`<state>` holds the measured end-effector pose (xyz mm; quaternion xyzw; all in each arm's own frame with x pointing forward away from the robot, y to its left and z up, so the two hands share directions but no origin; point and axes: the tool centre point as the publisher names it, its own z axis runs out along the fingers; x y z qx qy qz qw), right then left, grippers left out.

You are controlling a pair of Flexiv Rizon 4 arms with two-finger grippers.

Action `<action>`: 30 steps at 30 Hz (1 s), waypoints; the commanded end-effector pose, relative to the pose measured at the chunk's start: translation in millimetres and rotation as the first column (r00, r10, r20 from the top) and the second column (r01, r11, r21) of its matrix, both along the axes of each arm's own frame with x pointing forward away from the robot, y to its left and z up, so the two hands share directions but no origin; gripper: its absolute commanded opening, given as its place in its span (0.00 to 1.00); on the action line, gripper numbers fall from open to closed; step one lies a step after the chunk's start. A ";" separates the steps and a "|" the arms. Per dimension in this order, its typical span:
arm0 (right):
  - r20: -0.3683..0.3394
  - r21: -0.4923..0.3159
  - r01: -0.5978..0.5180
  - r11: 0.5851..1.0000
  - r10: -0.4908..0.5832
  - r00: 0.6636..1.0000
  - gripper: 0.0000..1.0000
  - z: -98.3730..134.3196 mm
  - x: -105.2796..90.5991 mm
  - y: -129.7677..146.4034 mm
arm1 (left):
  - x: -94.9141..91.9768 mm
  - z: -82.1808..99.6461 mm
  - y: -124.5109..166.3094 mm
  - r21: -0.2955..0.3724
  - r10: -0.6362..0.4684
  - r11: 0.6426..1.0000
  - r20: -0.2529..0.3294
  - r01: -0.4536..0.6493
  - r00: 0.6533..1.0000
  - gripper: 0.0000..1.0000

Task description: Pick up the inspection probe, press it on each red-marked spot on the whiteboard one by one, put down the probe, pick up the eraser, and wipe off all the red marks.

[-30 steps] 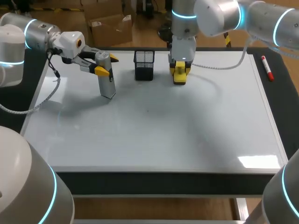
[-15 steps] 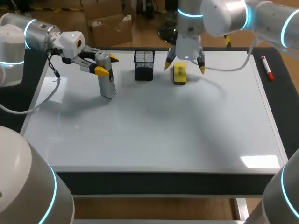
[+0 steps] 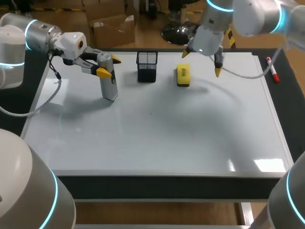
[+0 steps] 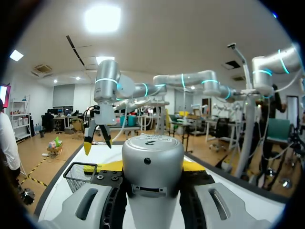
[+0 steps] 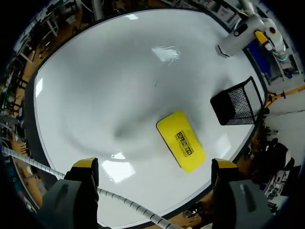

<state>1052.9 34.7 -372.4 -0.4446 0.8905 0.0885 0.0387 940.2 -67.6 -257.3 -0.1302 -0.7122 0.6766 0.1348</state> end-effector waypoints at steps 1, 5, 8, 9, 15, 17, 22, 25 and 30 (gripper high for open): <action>0.021 0.041 0.093 0.995 -0.093 0.995 1.00 15.2 -7.6 -17.4 | 0.1 1.9 0.2 0.003 -0.001 1.000 0.000 0.001 1.000 0.00; 0.005 0.074 0.181 0.981 -0.182 0.983 1.00 27.5 -12.6 -27.8 | 0.1 1.9 0.2 0.003 -0.001 1.000 0.000 0.001 1.000 0.00; -0.041 0.077 0.248 0.966 -0.246 0.968 1.00 35.6 -14.7 -35.6 | 0.1 1.9 0.2 0.003 -0.001 1.000 0.000 0.001 1.000 0.00; -0.056 0.072 0.264 0.962 -0.261 0.964 1.00 38.4 -15.0 -37.3 | 0.1 1.9 0.2 0.003 -0.001 1.000 0.000 0.001 1.000 0.00; -0.088 0.165 0.346 0.924 -0.335 0.938 1.00 62.6 -20.1 -47.1 | 0.1 1.9 0.2 0.003 -0.001 1.000 0.000 0.001 1.000 0.00; -0.103 0.187 0.379 0.906 -0.365 0.925 1.00 70.2 -21.6 -49.4 | 0.1 1.9 0.2 0.003 -0.001 1.000 0.000 0.001 1.000 0.00; -0.100 0.257 0.401 0.879 -0.389 0.916 1.00 85.3 -22.8 -54.3 | 0.1 1.9 0.2 0.003 -0.001 1.000 0.000 0.001 1.000 0.00; -0.153 0.285 0.425 0.859 -0.397 0.905 1.00 88.2 -22.6 -52.8 | 0.1 1.9 0.2 0.003 -0.001 1.000 0.000 0.001 1.000 0.00; -0.160 0.316 0.439 0.841 -0.409 0.898 1.00 94.4 -26.3 -50.8 | 0.1 1.9 0.2 0.003 -0.001 1.000 0.000 0.001 1.000 0.00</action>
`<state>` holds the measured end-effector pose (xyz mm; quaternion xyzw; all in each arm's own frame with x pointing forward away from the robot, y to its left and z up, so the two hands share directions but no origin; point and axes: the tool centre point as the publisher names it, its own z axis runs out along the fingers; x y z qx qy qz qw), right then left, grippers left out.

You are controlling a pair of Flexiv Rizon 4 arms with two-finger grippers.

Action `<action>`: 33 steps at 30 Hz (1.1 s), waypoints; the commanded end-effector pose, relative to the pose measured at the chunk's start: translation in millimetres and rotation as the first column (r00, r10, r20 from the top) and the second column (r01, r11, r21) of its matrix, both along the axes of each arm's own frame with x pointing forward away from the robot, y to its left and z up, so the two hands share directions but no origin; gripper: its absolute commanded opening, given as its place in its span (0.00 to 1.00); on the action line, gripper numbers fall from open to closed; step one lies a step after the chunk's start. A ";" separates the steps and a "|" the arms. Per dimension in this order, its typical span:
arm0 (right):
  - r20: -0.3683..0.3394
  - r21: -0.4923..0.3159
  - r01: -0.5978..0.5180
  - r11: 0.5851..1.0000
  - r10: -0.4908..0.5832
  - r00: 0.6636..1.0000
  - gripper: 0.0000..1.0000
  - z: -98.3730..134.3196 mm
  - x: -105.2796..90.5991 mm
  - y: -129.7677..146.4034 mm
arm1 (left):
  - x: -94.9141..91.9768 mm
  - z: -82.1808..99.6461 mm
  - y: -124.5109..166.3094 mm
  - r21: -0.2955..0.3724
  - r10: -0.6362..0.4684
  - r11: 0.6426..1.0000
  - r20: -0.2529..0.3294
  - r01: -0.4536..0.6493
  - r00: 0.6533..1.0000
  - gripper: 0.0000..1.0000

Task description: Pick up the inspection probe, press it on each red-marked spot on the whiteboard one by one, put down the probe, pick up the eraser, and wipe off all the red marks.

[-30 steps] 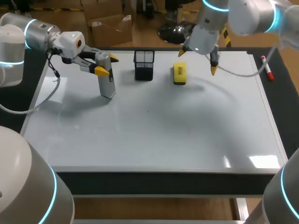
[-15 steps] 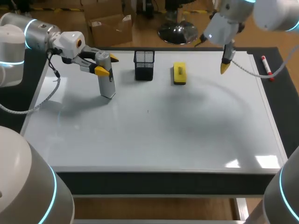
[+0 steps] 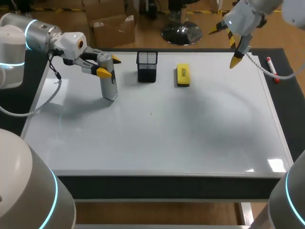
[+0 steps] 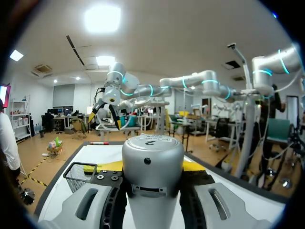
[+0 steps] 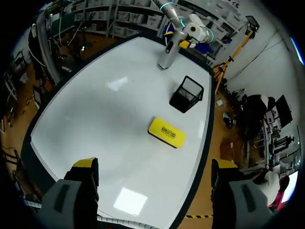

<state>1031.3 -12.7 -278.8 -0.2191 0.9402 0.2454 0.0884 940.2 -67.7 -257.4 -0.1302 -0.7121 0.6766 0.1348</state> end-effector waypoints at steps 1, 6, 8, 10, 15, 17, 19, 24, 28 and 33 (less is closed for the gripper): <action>0.011 0.015 0.003 1.000 -0.003 1.000 1.00 0.8 -4.7 -3.3 | 0.2 1.9 0.3 0.003 -0.001 1.000 0.000 0.001 1.000 0.00; 0.011 0.015 0.003 1.000 -0.003 1.000 1.00 0.8 -4.7 -3.3 | 0.2 1.9 0.3 0.003 -0.001 1.000 0.000 0.001 1.000 0.00; 0.011 0.015 0.003 1.000 -0.003 1.000 1.00 0.8 -4.7 -3.3 | 0.2 1.9 0.3 0.003 -0.001 1.000 0.000 0.001 1.000 0.00; 0.011 0.015 0.003 1.000 -0.003 1.000 1.00 0.8 -4.7 -3.3 | 0.2 1.9 0.3 0.003 -0.001 1.000 0.000 0.001 1.000 0.00; 0.011 0.015 0.003 1.000 -0.003 1.000 1.00 0.8 -4.7 -3.3 | 0.2 1.9 0.3 0.003 -0.001 1.000 0.000 0.001 1.000 0.00; 0.011 0.015 0.003 1.000 -0.003 1.000 1.00 0.8 -4.7 -3.3 | 0.2 1.9 0.3 0.003 -0.001 1.000 0.000 0.001 1.000 0.00; 0.011 0.015 0.003 1.000 -0.003 1.000 1.00 0.8 -4.7 -3.3 | 0.2 1.9 0.3 0.003 -0.001 1.000 0.000 0.001 1.000 0.00; 0.011 0.015 0.003 1.000 -0.003 1.000 1.00 0.8 -4.7 -3.3 | 0.2 1.9 0.3 0.003 -0.001 1.000 0.000 0.001 1.000 0.00; 0.011 0.015 0.003 1.000 -0.003 1.000 1.00 0.8 -4.7 -3.3 | 0.2 1.9 0.3 0.003 -0.001 1.000 0.000 0.001 1.000 0.00; 0.011 0.015 0.003 1.000 -0.003 1.000 1.00 0.8 -4.7 -3.3 | -2.8 9.6 -10.7 0.010 -0.006 1.000 0.014 0.006 1.000 0.00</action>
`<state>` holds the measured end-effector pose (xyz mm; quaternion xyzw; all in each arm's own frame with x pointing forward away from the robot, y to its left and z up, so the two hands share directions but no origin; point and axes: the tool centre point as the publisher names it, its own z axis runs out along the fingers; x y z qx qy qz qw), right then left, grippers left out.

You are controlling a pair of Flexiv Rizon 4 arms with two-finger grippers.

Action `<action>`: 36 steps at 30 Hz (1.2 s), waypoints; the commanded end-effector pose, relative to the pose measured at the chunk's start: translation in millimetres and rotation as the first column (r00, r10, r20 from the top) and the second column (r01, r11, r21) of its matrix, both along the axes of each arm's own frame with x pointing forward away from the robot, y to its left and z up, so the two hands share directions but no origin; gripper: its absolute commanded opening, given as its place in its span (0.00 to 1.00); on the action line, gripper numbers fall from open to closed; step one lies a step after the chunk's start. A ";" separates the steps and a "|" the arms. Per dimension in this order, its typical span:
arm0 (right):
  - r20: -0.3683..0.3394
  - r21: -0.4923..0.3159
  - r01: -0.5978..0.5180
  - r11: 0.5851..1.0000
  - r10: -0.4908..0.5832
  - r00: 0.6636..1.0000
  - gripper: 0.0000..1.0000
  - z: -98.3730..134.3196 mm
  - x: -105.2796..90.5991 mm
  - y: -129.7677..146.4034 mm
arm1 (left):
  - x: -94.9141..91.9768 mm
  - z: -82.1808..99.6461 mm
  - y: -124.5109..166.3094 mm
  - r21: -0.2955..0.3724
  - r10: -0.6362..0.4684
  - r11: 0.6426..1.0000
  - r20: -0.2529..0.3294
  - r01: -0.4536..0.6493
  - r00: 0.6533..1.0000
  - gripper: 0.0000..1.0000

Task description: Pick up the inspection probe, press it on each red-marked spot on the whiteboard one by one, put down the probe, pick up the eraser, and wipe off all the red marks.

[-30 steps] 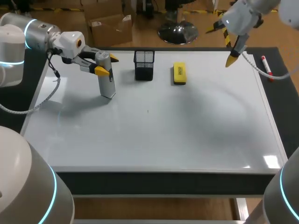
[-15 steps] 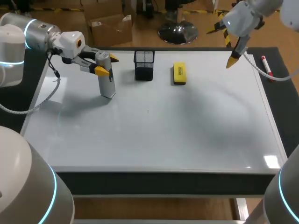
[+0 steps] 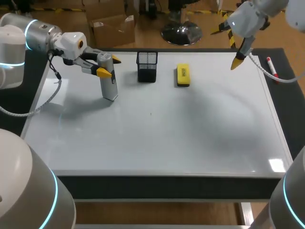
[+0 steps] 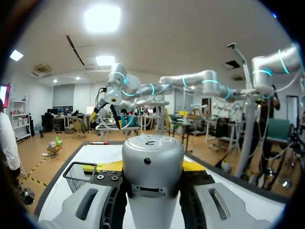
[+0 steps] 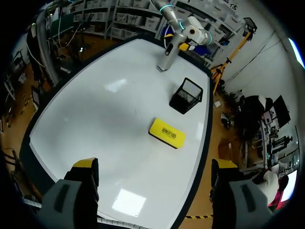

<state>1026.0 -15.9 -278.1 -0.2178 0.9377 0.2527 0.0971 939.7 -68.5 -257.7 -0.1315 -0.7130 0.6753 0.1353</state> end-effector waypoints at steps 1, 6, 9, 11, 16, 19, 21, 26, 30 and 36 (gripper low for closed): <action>-0.001 -0.004 -0.002 1.000 0.002 1.000 1.00 0.2 0.6 -0.1 | -3.0 13.3 -12.7 0.008 -0.005 1.000 0.020 0.005 1.000 0.00; -0.001 -0.004 -0.002 1.000 0.002 1.000 1.00 0.2 0.6 -0.1 | -2.8 31.8 -23.4 0.033 0.027 0.999 0.055 -0.029 0.998 0.00; -0.001 -0.004 -0.002 1.000 0.002 1.000 1.00 0.2 0.6 -0.1 | -0.7 44.1 -28.3 0.050 0.064 0.996 0.059 -0.067 0.996 0.00; -0.001 -0.004 -0.002 1.000 0.002 1.000 1.00 0.2 0.6 -0.1 | 1.8 52.3 -30.6 0.054 0.087 0.994 0.056 -0.090 0.995 0.00; -0.001 -0.004 -0.002 1.000 0.002 1.000 1.00 0.2 0.6 -0.1 | 13.5 68.9 -29.9 0.058 0.149 0.987 0.056 -0.152 0.987 0.00; -0.001 -0.004 -0.002 1.000 0.002 1.000 1.00 0.2 0.6 -0.1 | 20.6 77.8 -30.9 0.061 0.172 0.982 0.069 -0.176 0.983 0.00; -0.001 -0.004 -0.002 1.000 0.002 1.000 1.00 0.2 0.6 -0.1 | 25.2 83.0 -33.9 0.064 0.175 0.981 0.080 -0.181 0.981 0.00; -0.001 -0.004 -0.002 1.000 0.002 1.000 1.00 0.2 0.6 -0.1 | 37.7 95.1 -43.0 0.039 0.198 0.979 0.089 -0.202 0.976 0.00; -0.001 -0.004 -0.002 1.000 0.002 1.000 1.00 0.2 0.6 -0.1 | 46.9 104.2 -50.7 0.020 0.214 0.976 0.106 -0.217 0.971 0.00; -0.001 -0.004 -0.002 1.000 0.002 1.000 1.00 0.2 0.6 -0.1 | 61.1 114.5 -66.6 -0.006 0.206 0.978 0.131 -0.207 0.970 0.00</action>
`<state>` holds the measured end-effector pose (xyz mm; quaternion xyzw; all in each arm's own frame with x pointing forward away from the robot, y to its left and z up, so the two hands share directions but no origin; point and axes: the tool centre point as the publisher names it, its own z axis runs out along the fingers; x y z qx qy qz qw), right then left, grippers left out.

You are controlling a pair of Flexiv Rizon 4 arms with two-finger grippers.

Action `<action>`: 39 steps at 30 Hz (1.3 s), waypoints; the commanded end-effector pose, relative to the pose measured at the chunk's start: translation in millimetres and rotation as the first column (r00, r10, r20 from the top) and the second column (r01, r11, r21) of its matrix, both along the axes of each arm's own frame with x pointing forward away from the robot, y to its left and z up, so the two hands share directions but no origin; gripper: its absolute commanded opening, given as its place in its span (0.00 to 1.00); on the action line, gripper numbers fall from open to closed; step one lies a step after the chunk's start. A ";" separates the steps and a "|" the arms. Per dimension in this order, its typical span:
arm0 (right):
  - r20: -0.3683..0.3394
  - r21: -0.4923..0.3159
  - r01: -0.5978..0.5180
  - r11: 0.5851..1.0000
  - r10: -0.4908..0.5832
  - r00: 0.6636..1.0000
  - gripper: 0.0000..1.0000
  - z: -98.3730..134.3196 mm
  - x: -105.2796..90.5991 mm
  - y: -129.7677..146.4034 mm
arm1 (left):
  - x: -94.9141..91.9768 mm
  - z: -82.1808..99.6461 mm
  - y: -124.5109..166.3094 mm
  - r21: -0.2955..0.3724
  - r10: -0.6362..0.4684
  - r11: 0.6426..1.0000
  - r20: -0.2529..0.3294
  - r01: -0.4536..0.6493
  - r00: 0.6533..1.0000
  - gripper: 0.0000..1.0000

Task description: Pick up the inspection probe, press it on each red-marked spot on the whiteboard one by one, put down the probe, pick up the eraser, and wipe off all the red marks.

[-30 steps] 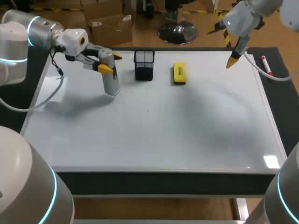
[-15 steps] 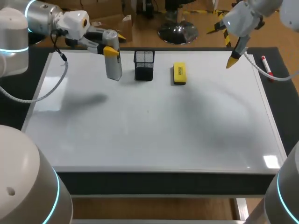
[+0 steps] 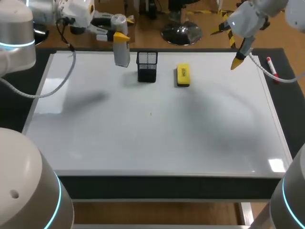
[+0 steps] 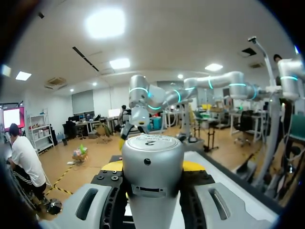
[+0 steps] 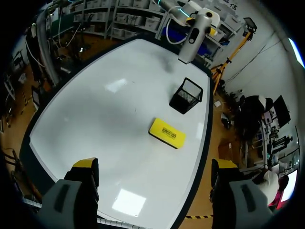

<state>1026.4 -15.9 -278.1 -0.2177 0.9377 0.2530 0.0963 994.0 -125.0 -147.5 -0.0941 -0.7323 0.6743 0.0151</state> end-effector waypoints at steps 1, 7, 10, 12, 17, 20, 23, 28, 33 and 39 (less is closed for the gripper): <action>0.000 -0.004 -0.001 1.000 0.001 1.000 1.00 0.1 0.1 -0.2 | 9.7 4.5 -12.9 0.002 -0.012 1.000 0.005 0.012 1.000 0.00; 0.000 -0.004 -0.001 1.000 0.001 1.000 1.00 0.1 0.1 -0.2 | 21.9 5.8 -28.1 -0.016 -0.038 0.999 0.015 0.038 0.999 0.00; 0.000 -0.004 -0.001 1.000 0.001 1.000 1.00 0.1 0.1 -0.2 | 27.2 6.3 -34.4 -0.021 -0.041 0.999 0.021 0.042 0.999 0.00; 0.000 -0.004 -0.001 1.000 0.001 1.000 1.00 0.1 0.1 -0.2 | 31.4 6.5 -38.1 -0.026 -0.039 0.999 0.023 0.040 0.999 0.00; 0.000 -0.004 -0.001 1.000 0.001 1.000 1.00 0.1 0.1 -0.2 | 40.5 4.4 -46.7 -0.046 -0.012 0.999 0.017 0.013 1.000 0.00; 0.000 -0.004 -0.001 1.000 0.001 1.000 1.00 0.1 0.1 -0.2 | 46.1 1.6 -52.4 -0.047 0.003 0.999 0.005 -0.003 1.000 0.00; 0.000 -0.004 -0.001 1.000 0.001 1.000 1.00 0.1 0.1 -0.2 | 49.8 -0.6 -57.2 -0.048 0.017 0.999 -0.002 -0.017 1.000 0.00; 0.000 -0.004 -0.001 1.000 0.001 1.000 1.00 0.1 0.1 -0.2 | 56.3 -5.9 -63.5 -0.046 0.042 0.998 -0.013 -0.042 0.999 0.00; 0.000 -0.004 -0.001 1.000 0.001 1.000 1.00 0.1 0.1 -0.2 | 59.1 -8.6 -68.8 -0.043 0.062 0.997 -0.021 -0.063 0.998 0.00; 0.000 -0.004 -0.001 1.000 0.001 1.000 1.00 0.1 0.1 -0.2 | 63.6 -13.7 -74.3 -0.048 0.076 0.996 -0.032 -0.078 0.997 0.00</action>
